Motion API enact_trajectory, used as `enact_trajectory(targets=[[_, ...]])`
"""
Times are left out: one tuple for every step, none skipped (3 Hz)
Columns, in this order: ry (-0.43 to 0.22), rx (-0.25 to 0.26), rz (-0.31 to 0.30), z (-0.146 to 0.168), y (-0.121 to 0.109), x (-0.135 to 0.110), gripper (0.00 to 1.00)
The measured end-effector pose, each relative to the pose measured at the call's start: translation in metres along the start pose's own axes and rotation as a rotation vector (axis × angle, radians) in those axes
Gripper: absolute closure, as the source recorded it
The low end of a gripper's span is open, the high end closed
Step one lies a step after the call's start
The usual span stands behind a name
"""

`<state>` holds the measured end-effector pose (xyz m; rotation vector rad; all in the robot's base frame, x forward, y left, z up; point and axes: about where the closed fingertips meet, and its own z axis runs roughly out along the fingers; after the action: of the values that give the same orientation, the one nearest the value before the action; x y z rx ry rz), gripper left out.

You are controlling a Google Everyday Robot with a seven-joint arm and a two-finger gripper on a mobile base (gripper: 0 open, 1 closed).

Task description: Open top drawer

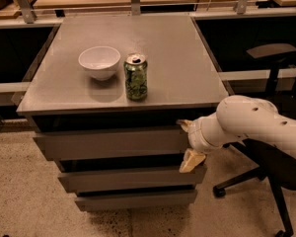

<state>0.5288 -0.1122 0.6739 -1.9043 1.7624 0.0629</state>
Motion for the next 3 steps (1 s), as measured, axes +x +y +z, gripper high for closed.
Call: enact_trajectory(targets=[[0.003,-0.003,-0.005,0.0007,-0.0051,-0.0007,0.21],[0.002,-0.001,-0.007,0.0001,-0.0067,-0.0019,0.26],[-0.012,0.004,-0.007,-0.0029,-0.0043,-0.0067,0.25]])
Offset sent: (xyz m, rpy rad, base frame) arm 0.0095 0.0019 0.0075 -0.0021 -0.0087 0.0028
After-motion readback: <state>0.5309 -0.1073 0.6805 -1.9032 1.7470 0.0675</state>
